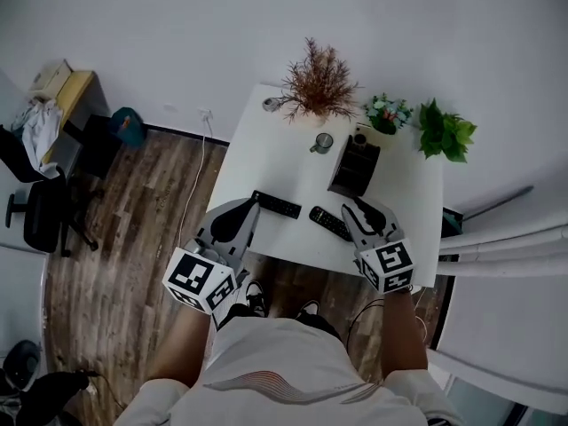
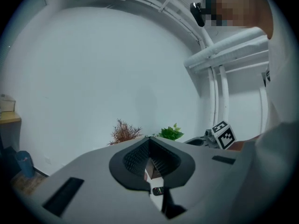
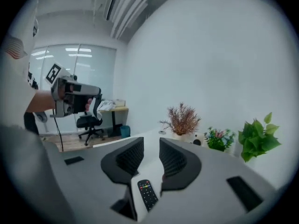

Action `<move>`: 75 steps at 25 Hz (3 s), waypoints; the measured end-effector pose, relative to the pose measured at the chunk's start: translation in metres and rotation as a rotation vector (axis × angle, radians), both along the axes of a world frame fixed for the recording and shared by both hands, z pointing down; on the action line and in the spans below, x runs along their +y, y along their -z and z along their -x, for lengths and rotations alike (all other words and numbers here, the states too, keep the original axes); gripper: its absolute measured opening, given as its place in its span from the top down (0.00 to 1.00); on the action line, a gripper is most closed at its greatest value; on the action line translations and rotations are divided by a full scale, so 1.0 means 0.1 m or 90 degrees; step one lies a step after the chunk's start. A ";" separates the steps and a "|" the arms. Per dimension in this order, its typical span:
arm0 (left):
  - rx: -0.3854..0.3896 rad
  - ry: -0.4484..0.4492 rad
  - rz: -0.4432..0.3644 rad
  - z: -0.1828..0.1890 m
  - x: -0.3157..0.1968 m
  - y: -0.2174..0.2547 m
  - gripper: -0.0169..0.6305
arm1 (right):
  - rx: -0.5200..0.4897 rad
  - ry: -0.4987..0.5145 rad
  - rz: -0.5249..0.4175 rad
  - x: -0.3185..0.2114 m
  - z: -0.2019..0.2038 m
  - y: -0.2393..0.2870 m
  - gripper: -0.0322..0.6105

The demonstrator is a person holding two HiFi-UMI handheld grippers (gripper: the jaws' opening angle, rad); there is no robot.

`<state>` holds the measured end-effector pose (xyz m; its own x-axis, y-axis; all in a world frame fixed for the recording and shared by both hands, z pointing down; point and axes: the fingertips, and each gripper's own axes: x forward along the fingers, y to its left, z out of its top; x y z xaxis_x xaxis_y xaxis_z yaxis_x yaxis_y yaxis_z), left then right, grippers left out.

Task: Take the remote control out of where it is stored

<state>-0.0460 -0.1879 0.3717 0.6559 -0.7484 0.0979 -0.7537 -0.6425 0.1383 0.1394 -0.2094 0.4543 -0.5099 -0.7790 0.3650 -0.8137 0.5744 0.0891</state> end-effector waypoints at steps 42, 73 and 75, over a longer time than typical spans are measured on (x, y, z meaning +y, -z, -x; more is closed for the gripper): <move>0.018 -0.019 -0.046 -0.13 0.22 0.15 0.96 | 0.045 -0.305 -0.082 -0.80 -0.79 0.37 0.70; 0.060 -0.075 0.007 0.11 -0.15 -0.27 0.96 | 0.045 -0.492 0.115 -2.26 -0.96 -0.82 0.66; 0.057 -0.075 0.007 0.09 -0.14 -0.27 0.96 | 0.028 -0.486 0.092 -2.23 -0.98 -0.74 0.66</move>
